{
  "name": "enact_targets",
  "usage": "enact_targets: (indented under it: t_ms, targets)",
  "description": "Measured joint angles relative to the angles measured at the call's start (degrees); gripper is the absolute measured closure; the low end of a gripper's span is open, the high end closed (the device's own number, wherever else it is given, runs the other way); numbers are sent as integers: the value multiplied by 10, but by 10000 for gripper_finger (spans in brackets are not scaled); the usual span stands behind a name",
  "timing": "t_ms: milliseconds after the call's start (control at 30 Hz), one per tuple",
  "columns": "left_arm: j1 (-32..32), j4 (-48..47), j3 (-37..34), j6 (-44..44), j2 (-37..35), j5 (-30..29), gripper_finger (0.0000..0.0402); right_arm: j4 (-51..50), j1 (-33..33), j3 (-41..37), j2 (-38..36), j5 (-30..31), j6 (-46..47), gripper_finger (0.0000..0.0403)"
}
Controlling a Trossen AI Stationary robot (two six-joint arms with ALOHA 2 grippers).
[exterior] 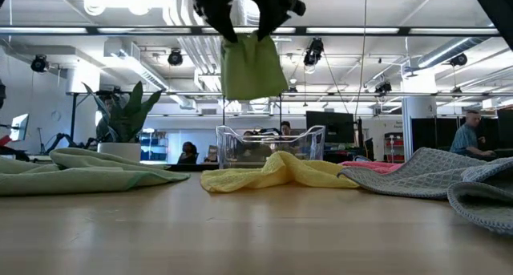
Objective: Fold microfiber towels
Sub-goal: Put the folded green microfiber cloth into the transparent bin
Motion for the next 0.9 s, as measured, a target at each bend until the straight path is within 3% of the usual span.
enact_targets:
  t_ms: [167, 433, 700, 900]
  targets:
    - [66, 84, 0, 3, 16, 47, 394, 48, -68, 0, 0, -93, -71, 394]
    - [127, 174, 0, 56, 57, 55, 394, 72, -169, -6, 5, -187, -110, 394]
    - [167, 279, 0, 62, 120, 63, 394, 106, -241, -19, 4, -246, -156, 394]
    - [190, 322, 2, 76, 155, 64, 394, 157, -278, -61, 4, -247, -182, 394]
